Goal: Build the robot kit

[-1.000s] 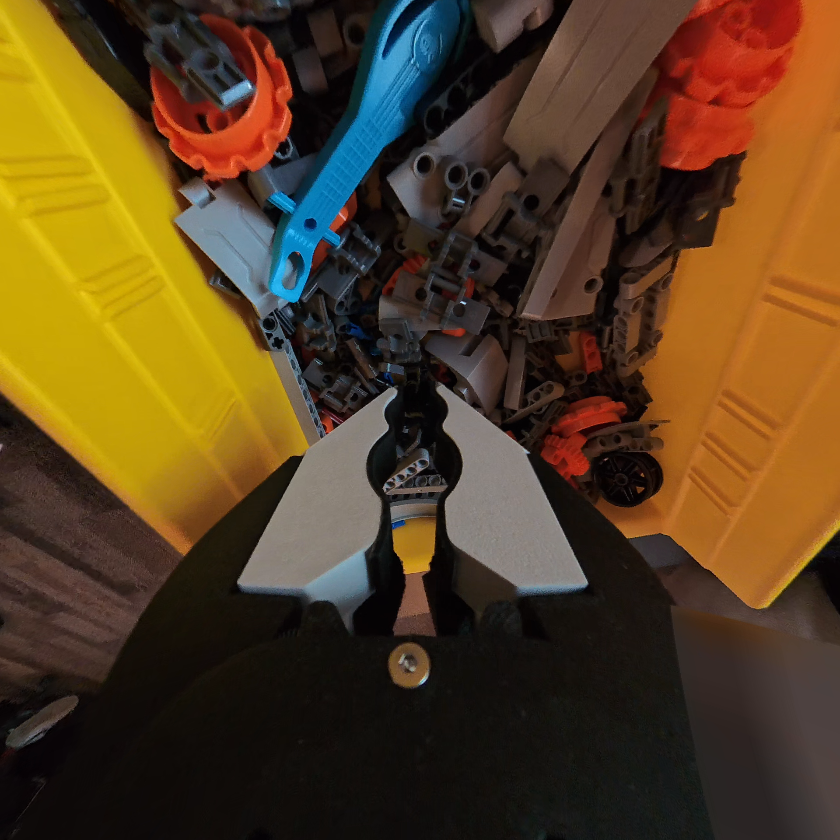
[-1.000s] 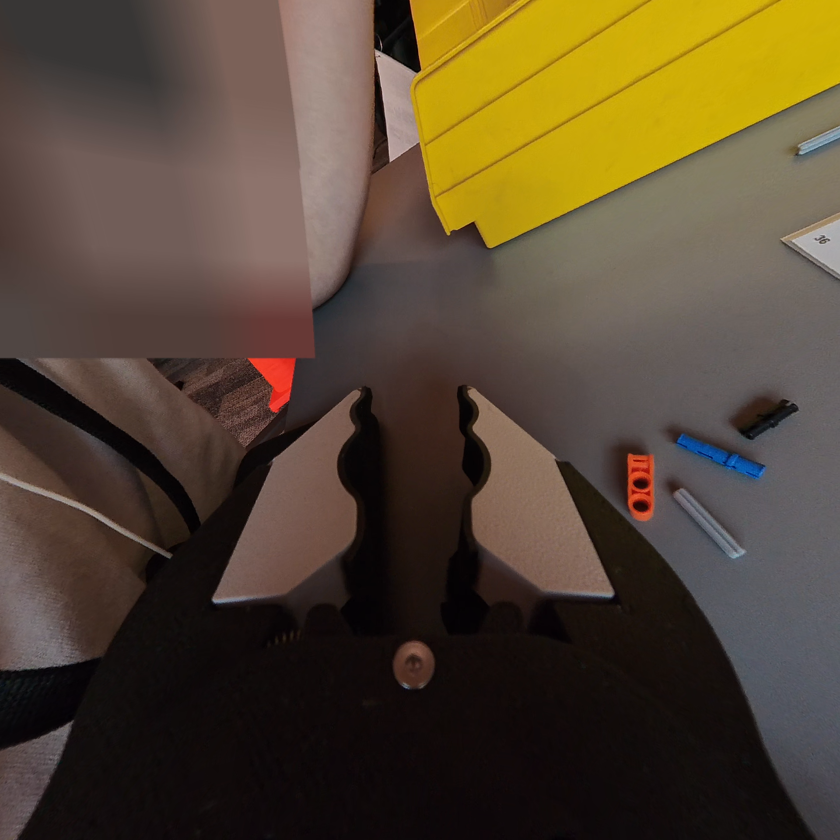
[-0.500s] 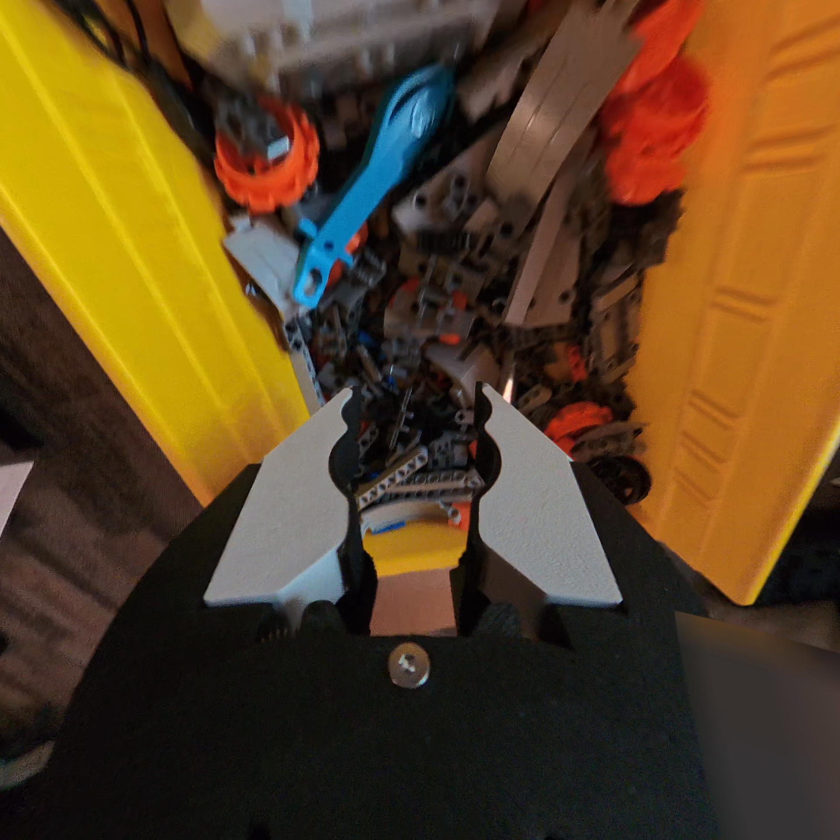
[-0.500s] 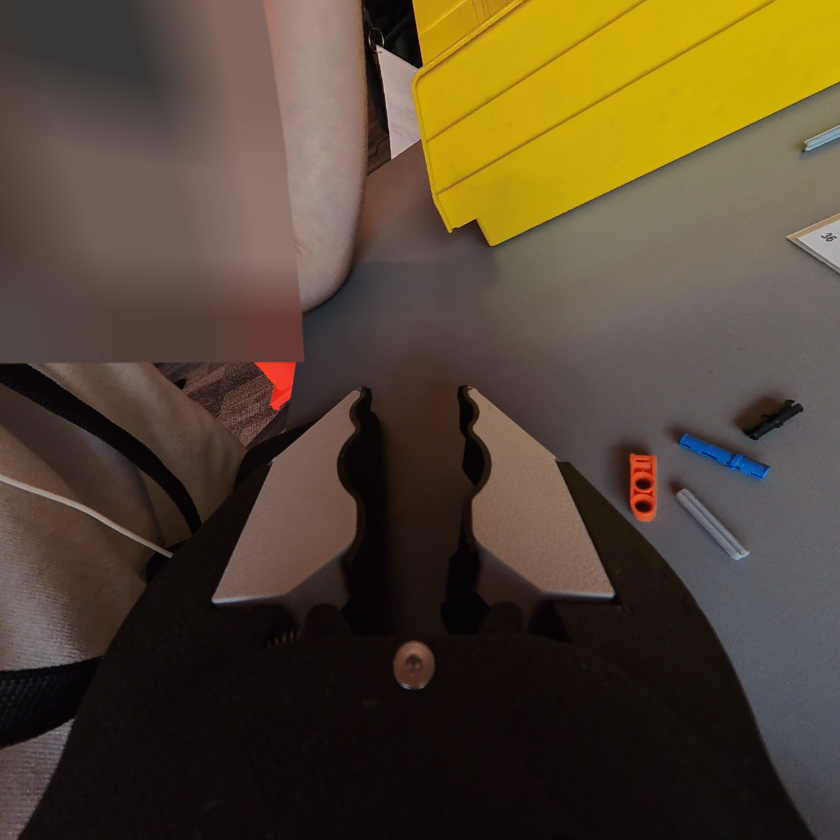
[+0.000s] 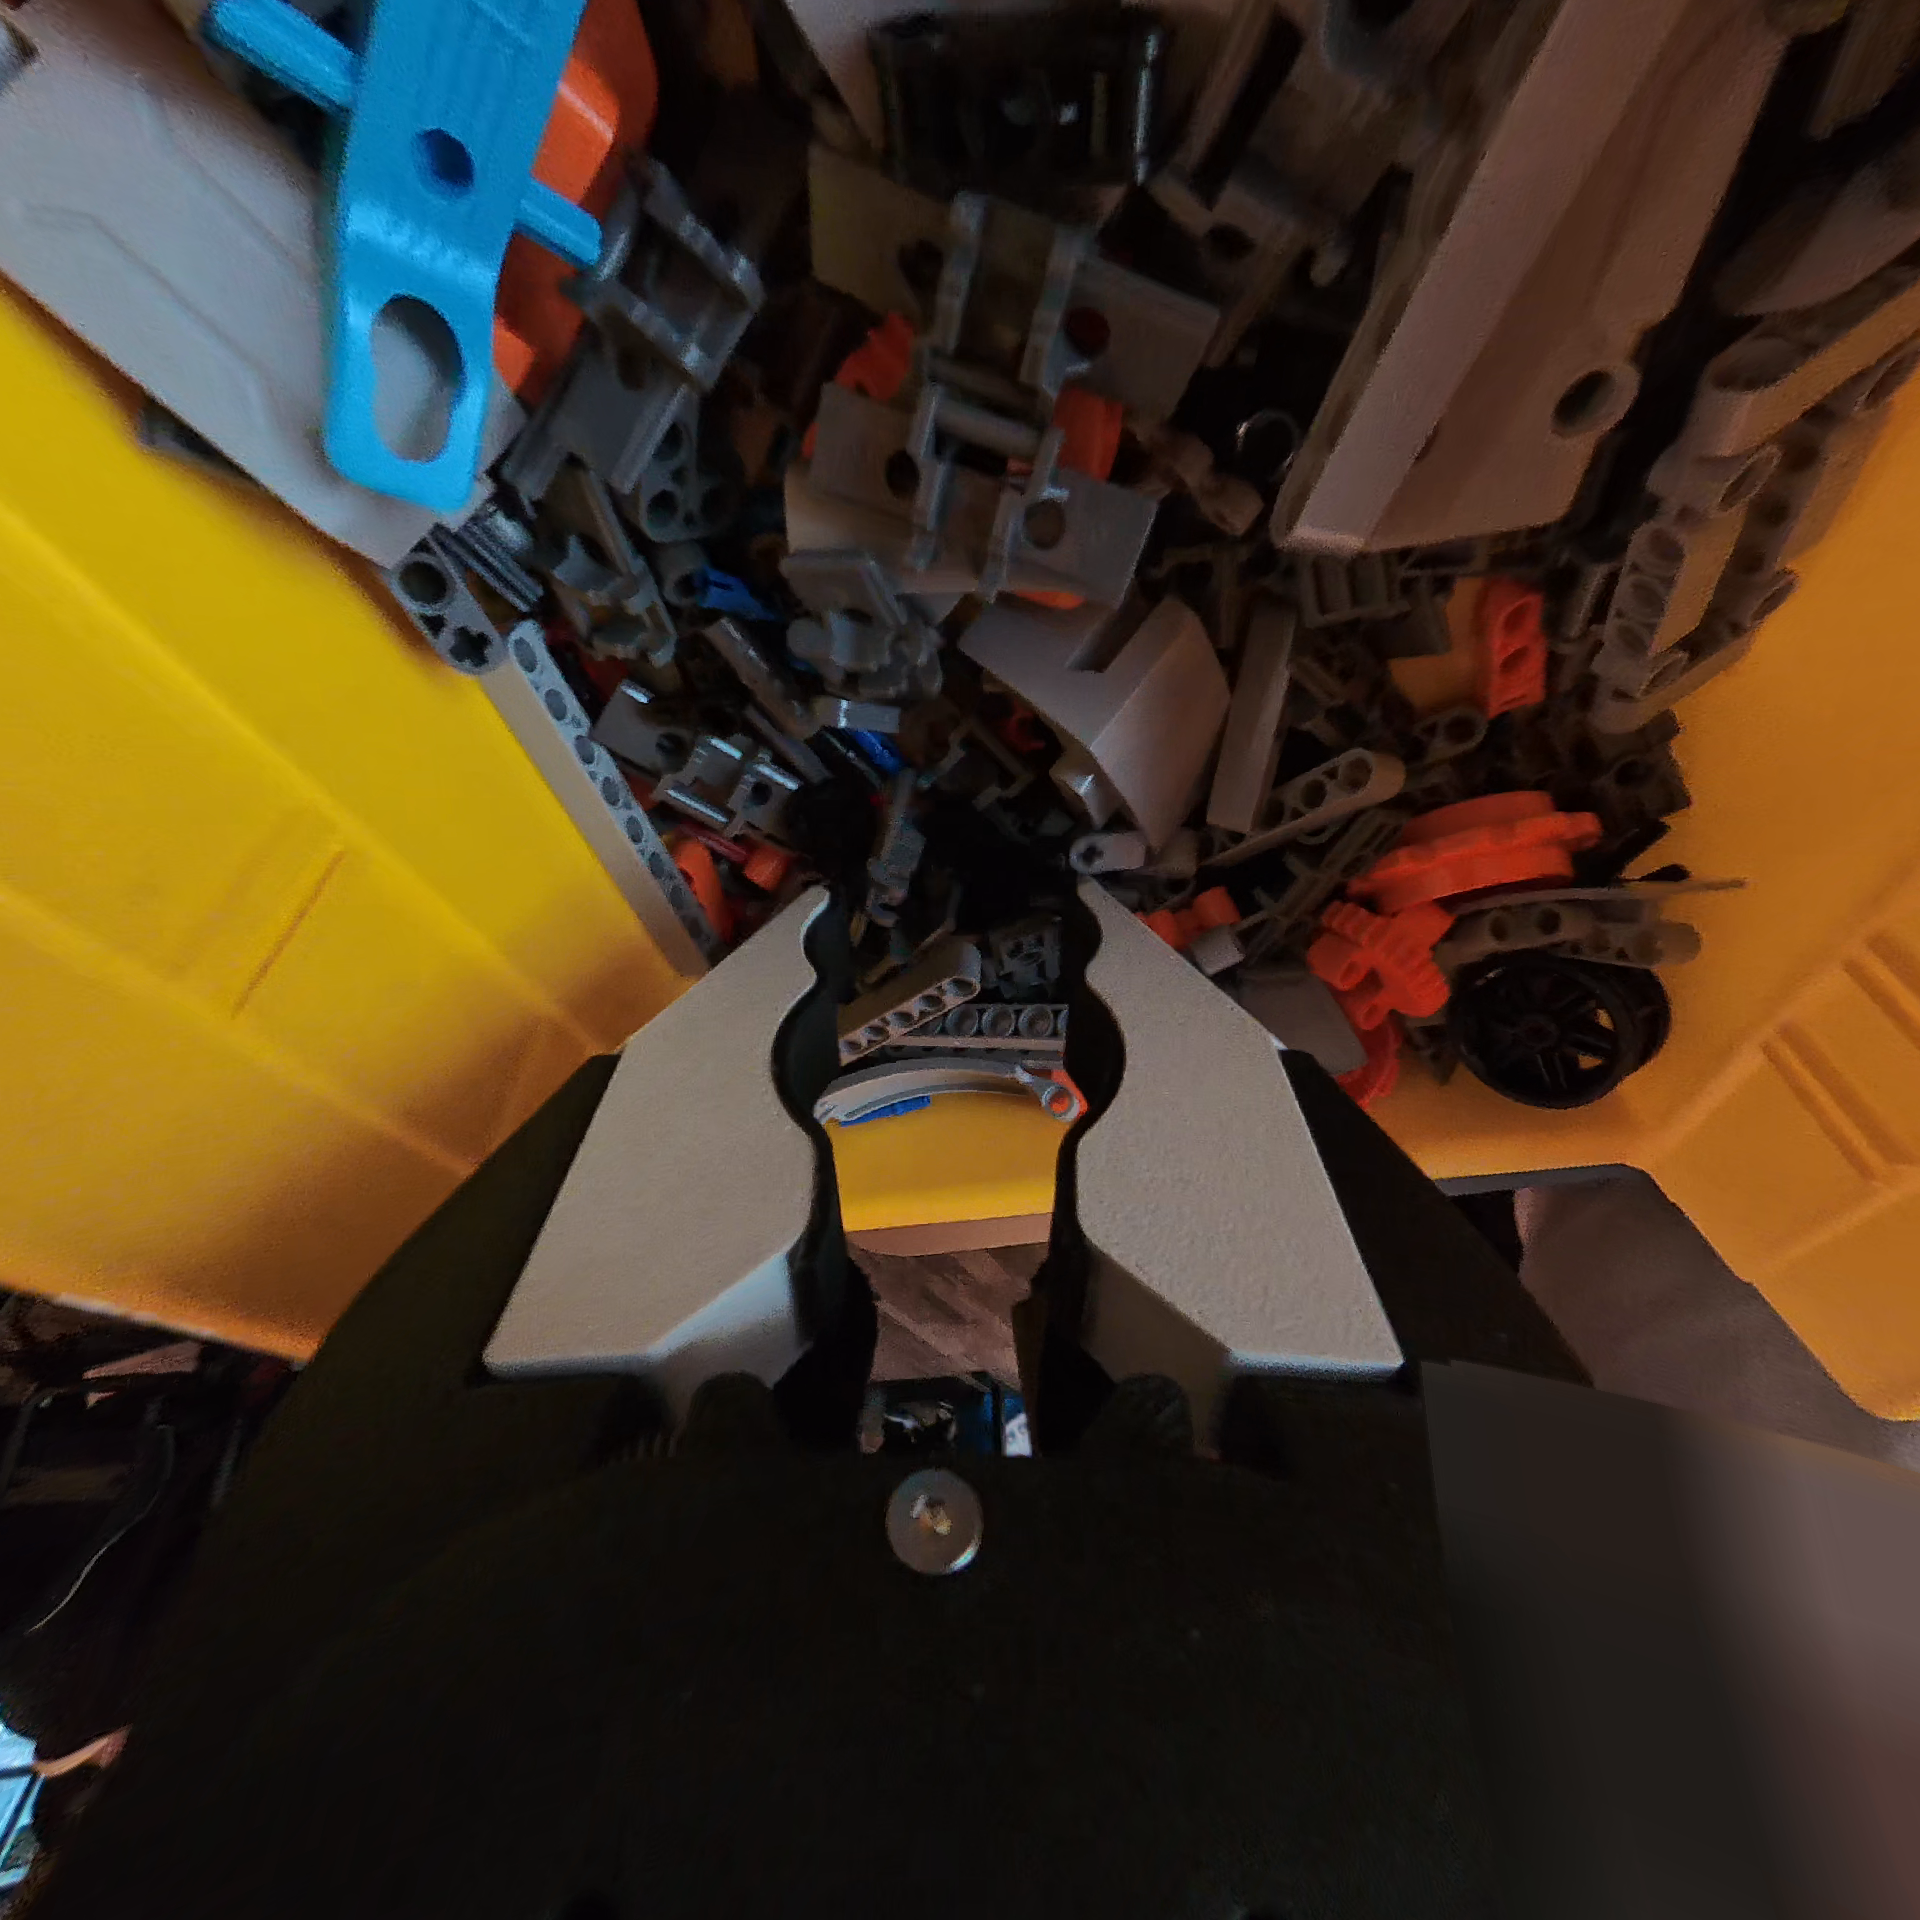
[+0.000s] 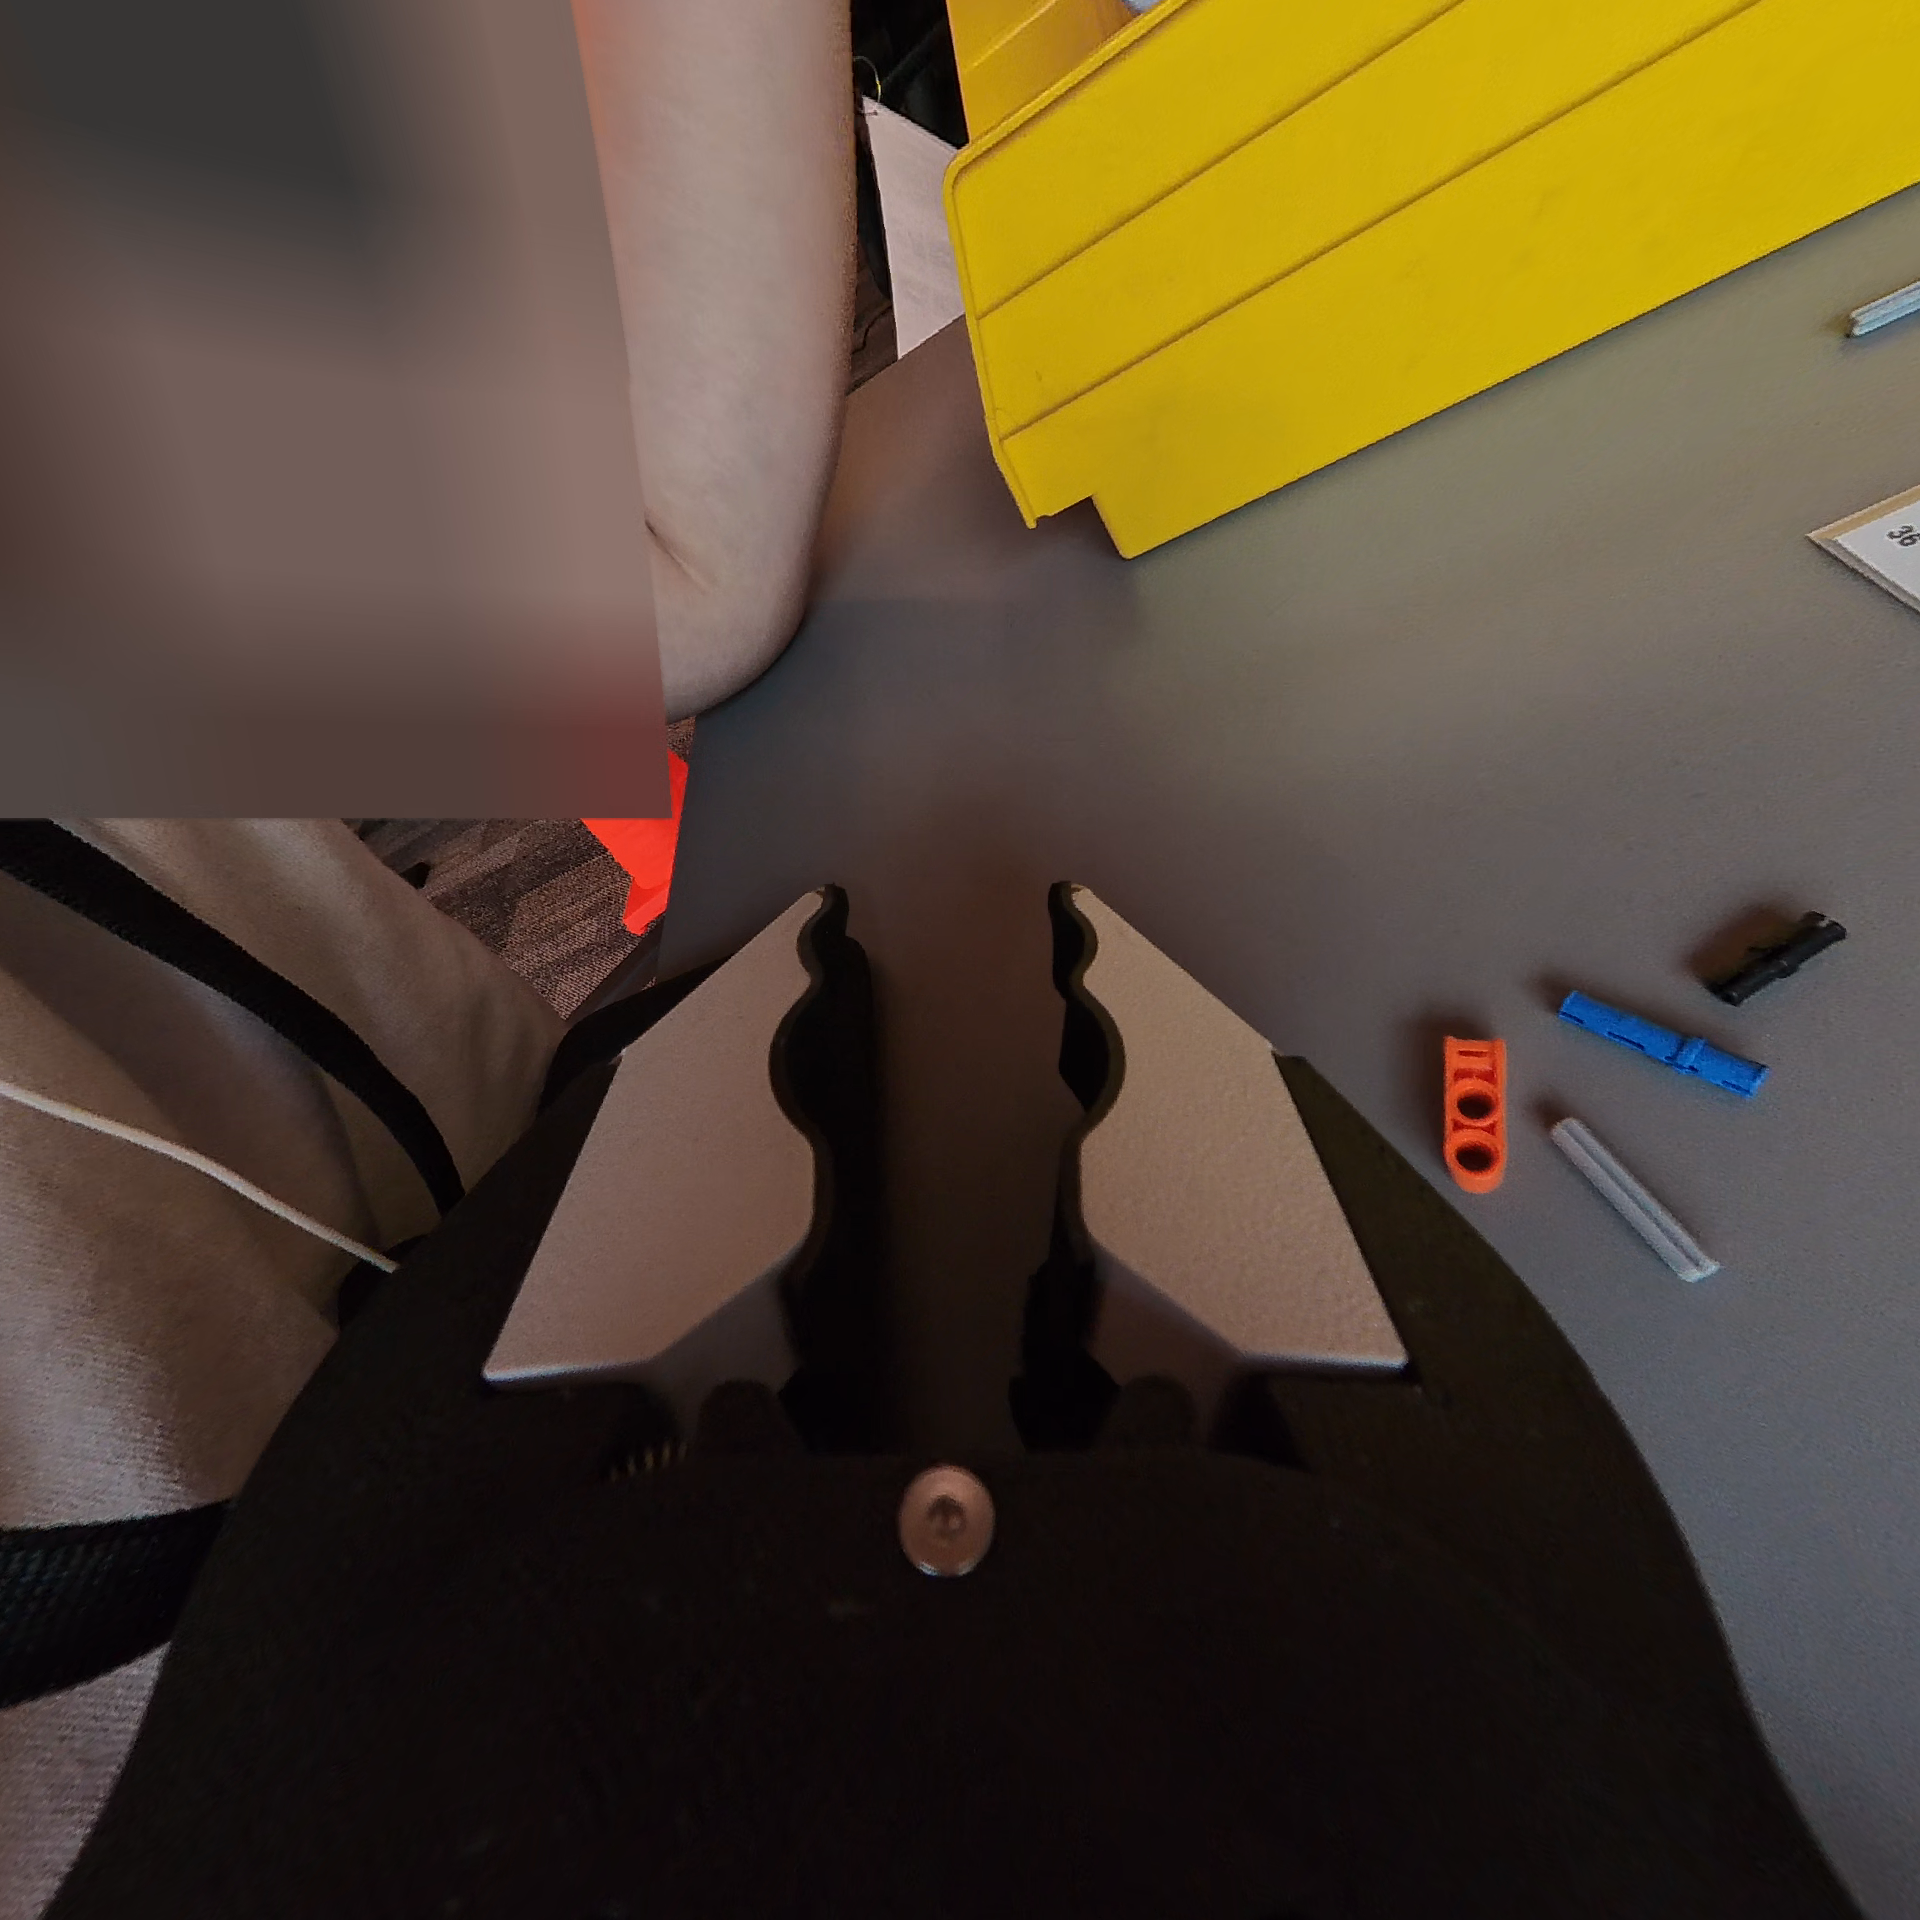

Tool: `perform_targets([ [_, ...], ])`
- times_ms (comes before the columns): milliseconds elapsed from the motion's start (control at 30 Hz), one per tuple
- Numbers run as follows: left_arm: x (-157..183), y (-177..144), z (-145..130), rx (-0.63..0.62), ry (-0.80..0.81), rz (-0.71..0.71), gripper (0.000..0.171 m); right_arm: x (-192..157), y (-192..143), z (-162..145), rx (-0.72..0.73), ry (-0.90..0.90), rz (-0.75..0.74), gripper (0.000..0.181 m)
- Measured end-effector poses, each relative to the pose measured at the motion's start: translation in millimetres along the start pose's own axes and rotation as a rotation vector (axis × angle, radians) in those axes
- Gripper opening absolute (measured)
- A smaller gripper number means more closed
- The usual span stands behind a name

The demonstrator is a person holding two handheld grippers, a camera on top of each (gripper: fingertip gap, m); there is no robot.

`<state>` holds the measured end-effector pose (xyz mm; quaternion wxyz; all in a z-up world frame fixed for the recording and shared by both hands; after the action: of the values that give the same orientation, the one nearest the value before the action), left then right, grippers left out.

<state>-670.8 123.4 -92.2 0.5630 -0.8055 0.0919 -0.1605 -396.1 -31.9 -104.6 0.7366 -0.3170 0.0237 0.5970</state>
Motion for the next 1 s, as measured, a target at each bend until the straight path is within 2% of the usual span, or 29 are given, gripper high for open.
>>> perform_targets([
  [200,-3.5,2.7,2.4,-0.012,0.017,-0.004,0.028,0.1,-0.2,0.0,0.001,0.003,0.002,0.039],
  [433,-9.5,-10.4,3.2,0.078,-0.01,0.013,0.027,0.3,-0.1,0.0,0.0,0.006,0.003,0.04],
  [867,-4.0,-53.6,28.1,0.417,-0.007,-0.011,0.027,0.4,0.0,-0.2,-0.002,0.01,0.005,0.04],
  [967,1.0,-68.7,37.7,0.532,0.007,-0.015,0.028,0.2,-0.2,-0.1,0.0,0.01,0.006,0.04],
  [1000,3.5,-70.8,38.4,0.548,0.01,-0.032,0.036,0.2,-0.2,-0.1,0.0,0.01,0.006,0.04],
])
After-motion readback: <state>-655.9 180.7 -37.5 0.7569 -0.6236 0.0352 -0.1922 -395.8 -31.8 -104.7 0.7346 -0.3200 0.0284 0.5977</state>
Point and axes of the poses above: each gripper's, where its closed fingertips meet, y out along the fingers, z out of its top, x = y × z across the jaws, the point moved 6 cm from there along -y, back along the fingers, and after that the axes turned 9 degrees about -z, right-handed, at the moved point
